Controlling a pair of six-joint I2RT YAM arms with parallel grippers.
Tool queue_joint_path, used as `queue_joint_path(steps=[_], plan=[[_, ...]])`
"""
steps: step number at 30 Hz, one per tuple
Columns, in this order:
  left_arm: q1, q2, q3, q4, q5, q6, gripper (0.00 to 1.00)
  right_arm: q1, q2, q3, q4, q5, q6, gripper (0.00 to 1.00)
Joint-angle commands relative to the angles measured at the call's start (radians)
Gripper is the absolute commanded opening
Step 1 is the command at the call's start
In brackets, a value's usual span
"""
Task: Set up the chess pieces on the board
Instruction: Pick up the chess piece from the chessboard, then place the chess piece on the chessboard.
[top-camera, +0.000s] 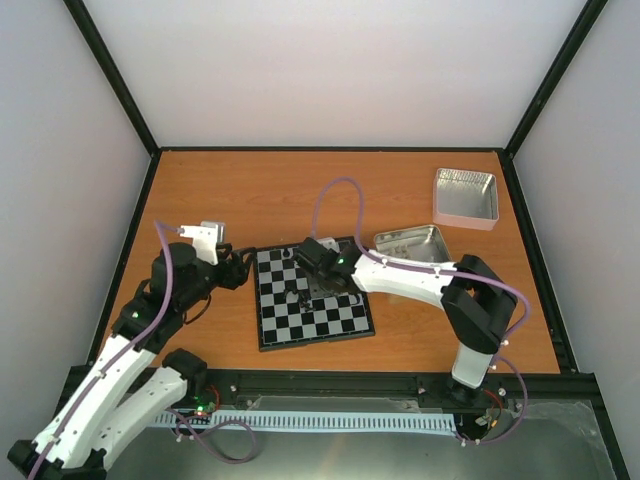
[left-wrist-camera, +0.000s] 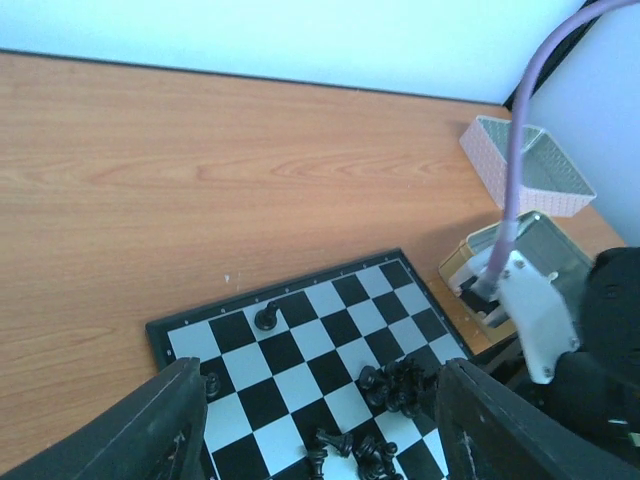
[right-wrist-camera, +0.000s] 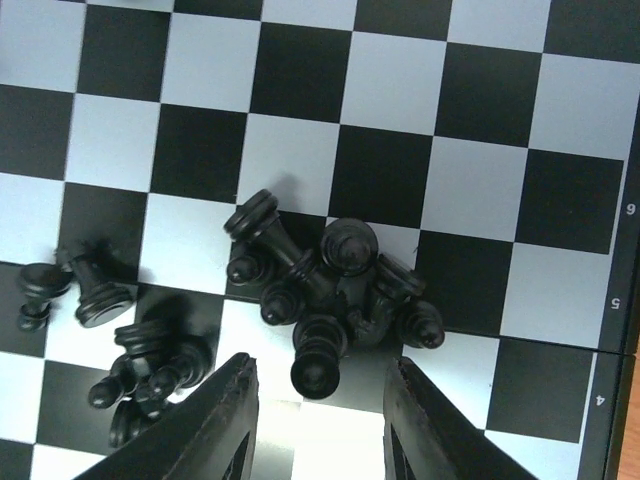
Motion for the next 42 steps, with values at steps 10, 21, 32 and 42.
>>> queue_joint_path(steps=[10,21,32,42], plan=[[-0.006,-0.051,0.002,0.012,-0.022,0.009,0.65,0.006,0.103,0.08,-0.046,0.063,0.011,0.23],[-0.006,-0.054,0.001,0.011,-0.025,0.008,0.65,0.007,0.036,0.082,-0.053,0.085,0.003,0.08],[-0.006,-0.074,0.018,-0.021,-0.029,-0.011,0.65,-0.052,-0.061,0.129,0.028,-0.004,-0.065,0.1],[-0.006,-0.158,-0.006,-0.016,-0.078,-0.019,0.67,-0.12,0.153,0.333,0.034,-0.056,-0.138,0.1]])
